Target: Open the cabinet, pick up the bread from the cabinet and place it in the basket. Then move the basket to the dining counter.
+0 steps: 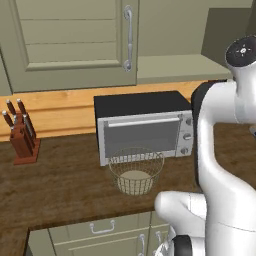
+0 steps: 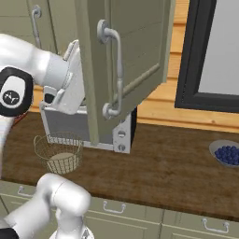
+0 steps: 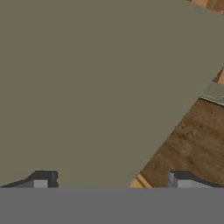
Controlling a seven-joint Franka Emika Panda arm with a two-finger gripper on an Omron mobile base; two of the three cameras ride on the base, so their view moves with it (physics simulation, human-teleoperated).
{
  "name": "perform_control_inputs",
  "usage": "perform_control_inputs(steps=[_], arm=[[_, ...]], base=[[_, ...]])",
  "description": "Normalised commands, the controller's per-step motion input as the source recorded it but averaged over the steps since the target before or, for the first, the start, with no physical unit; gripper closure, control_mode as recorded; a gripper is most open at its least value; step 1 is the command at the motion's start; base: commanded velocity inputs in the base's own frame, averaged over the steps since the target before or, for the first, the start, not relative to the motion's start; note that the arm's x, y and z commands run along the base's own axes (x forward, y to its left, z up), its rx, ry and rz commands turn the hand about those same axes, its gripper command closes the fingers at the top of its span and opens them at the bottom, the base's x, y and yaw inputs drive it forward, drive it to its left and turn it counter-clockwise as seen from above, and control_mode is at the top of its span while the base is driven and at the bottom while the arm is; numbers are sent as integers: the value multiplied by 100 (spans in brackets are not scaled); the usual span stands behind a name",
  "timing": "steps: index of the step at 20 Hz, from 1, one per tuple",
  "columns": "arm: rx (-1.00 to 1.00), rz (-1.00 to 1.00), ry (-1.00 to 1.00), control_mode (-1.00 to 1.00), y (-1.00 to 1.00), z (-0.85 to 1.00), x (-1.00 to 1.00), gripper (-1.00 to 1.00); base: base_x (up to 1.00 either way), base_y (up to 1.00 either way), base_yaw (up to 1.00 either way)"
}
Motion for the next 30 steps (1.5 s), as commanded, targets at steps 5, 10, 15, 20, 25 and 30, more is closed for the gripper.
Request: perform_control_inputs(steps=[5, 10, 15, 20, 25, 30], arm=[[21, -26, -17, -100, -100, 0, 0, -100], [18, -10, -19, -100, -51, -6, 12, -100], [11, 0, -25, -100, 92, -49, 0, -100], [0, 11, -25, -100, 100, -22, -1, -100], [-9, 36, -10, -100, 100, -2, -8, -100], [-20, 56, 2, -100, 99, 25, -33, -100]], base=[[0, 0, 0], [0, 0, 0], [0, 0, 0], [0, 0, 0], [0, 0, 0], [0, 0, 0]])
